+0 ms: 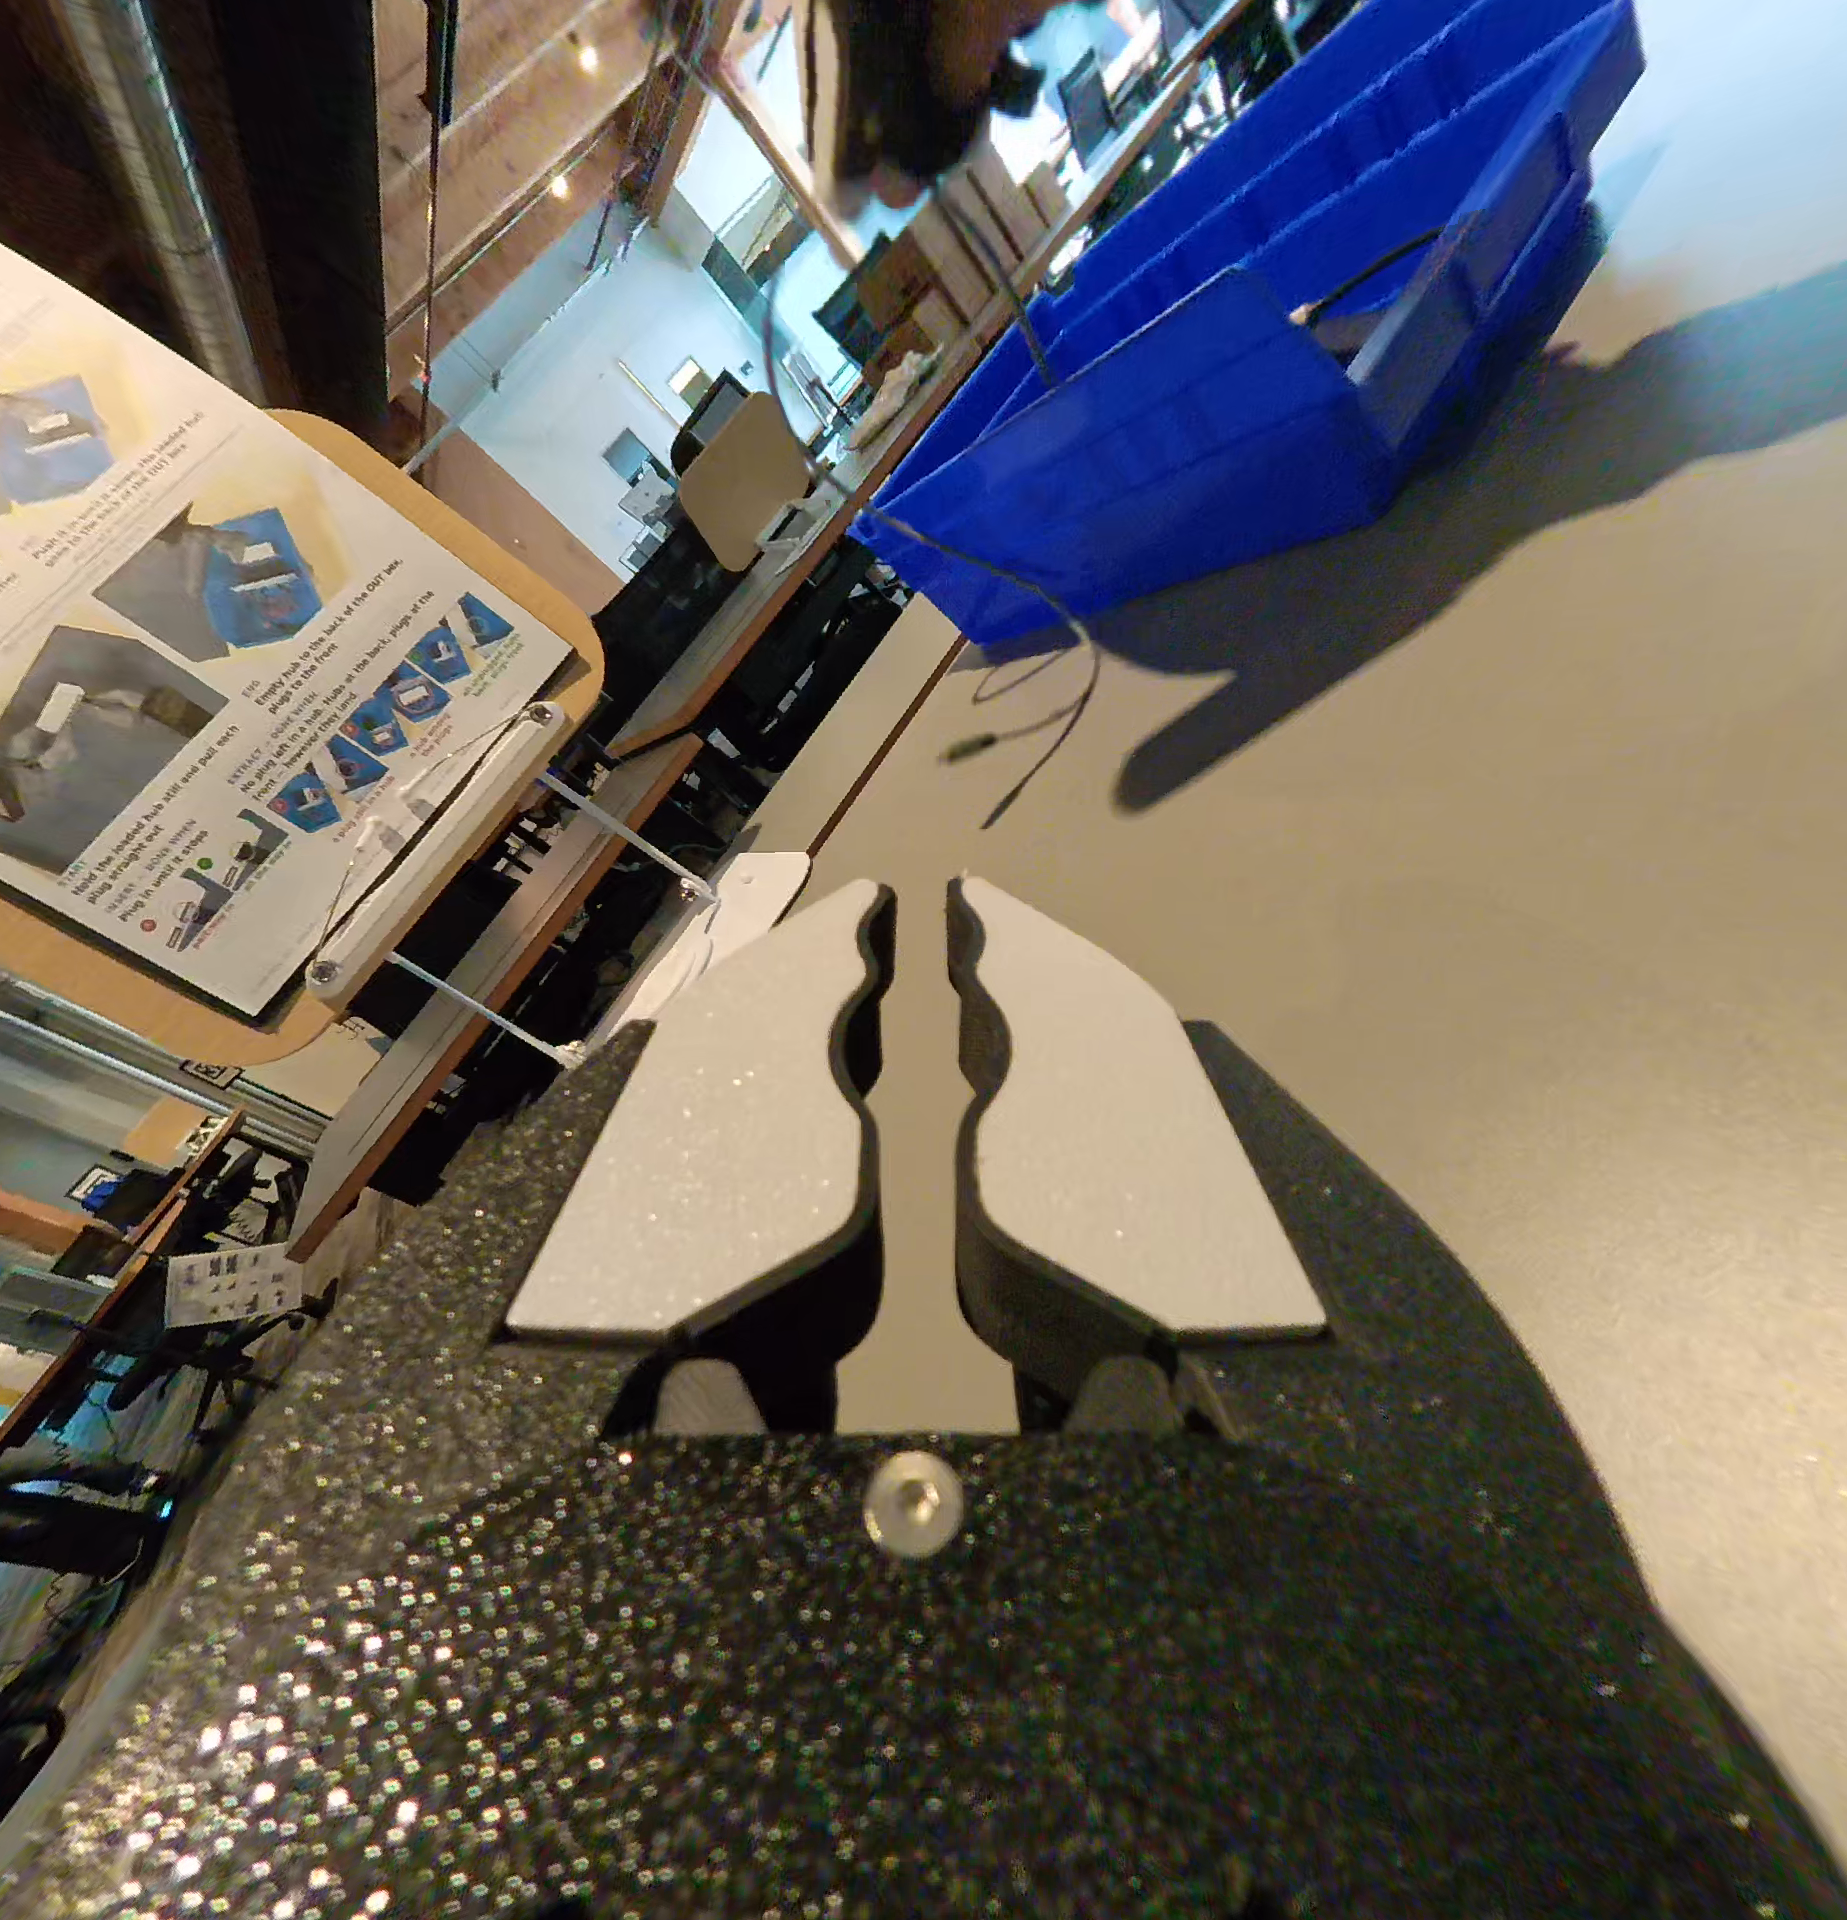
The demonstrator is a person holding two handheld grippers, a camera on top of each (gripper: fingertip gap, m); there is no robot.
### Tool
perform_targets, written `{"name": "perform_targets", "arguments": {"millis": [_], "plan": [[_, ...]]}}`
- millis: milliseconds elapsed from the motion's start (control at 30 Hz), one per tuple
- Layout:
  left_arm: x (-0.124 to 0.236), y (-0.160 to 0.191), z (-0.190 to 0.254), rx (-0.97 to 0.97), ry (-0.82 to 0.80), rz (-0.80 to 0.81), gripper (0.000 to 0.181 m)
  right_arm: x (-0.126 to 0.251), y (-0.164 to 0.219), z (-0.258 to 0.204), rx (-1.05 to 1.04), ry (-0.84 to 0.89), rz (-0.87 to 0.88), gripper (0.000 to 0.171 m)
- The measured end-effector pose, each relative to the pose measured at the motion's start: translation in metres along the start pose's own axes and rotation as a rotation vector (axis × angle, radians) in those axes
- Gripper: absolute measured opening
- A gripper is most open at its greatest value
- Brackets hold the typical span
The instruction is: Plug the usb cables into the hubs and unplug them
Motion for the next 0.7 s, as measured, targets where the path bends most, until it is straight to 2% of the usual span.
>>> {"name": "perform_targets", "arguments": {"millis": [100, 233, 367, 467, 600, 700], "plan": [[0.0, 0.001, 0.0, 0.002, 0.0, -0.004, 0.009, 0.019, 0.021, 0.043, -0.252, 0.115, 0.1, 0.003], [-0.001, 0.001, 0.001, 0.005, 0.003, -0.005, 0.009, 0.035, 0.068, 0.09, -0.597, 0.198, 0.184, 0.003], [-0.002, 0.002, 0.002, 0.006, 0.008, -0.01, 0.009, 0.043, 0.119, 0.117, -0.796, 0.278, 0.201, 0.003], [-0.003, 0.003, 0.003, 0.011, 0.012, -0.015, 0.009, 0.047, 0.15, 0.124, -0.838, 0.354, 0.16, 0.003], [-0.004, 0.004, 0.003, 0.017, 0.015, -0.022, 0.009, 0.046, 0.172, 0.122, -0.704, 0.445, 0.043, 0.003], [-0.004, 0.004, 0.003, 0.018, 0.016, -0.023, 0.009, 0.038, 0.176, 0.11, -0.625, 0.368, 0.041, 0.003]]}}
Point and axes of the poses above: each gripper's, where its closed fingertips meet, x back along the fingers, y out of its underside, z = x × y across the jaws, the point moved 10 cm from there along x, back along the fingers, and after that the axes turned 6 degrees about x, right-handed, at the moved point
